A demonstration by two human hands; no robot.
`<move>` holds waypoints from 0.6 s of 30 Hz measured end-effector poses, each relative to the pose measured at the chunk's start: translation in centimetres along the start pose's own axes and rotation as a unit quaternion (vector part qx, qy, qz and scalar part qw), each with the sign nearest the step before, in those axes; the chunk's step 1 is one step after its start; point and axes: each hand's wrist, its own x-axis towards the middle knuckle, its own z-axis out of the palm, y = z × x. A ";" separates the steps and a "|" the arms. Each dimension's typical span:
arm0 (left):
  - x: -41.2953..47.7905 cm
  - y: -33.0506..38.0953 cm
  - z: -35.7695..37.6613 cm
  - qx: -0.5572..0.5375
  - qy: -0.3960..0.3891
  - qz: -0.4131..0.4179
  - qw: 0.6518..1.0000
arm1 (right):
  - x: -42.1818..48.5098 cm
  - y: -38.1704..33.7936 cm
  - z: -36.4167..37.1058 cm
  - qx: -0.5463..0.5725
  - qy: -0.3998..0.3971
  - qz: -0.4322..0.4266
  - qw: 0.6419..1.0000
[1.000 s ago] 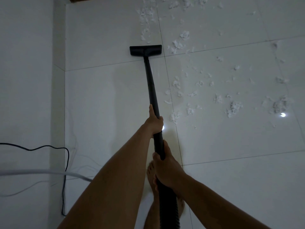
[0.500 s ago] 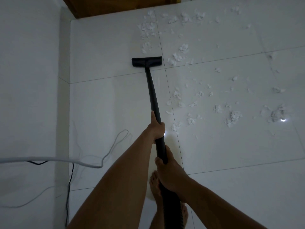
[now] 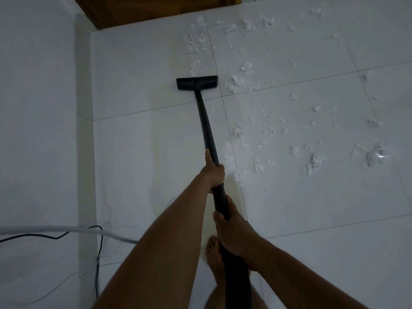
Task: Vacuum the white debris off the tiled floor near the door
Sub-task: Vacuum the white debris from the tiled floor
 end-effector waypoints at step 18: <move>5.9 6.9 -2.1 -0.006 0.022 0.007 1.000 | 5.7 -5.7 -4.8 0.020 -0.002 0.017 1.000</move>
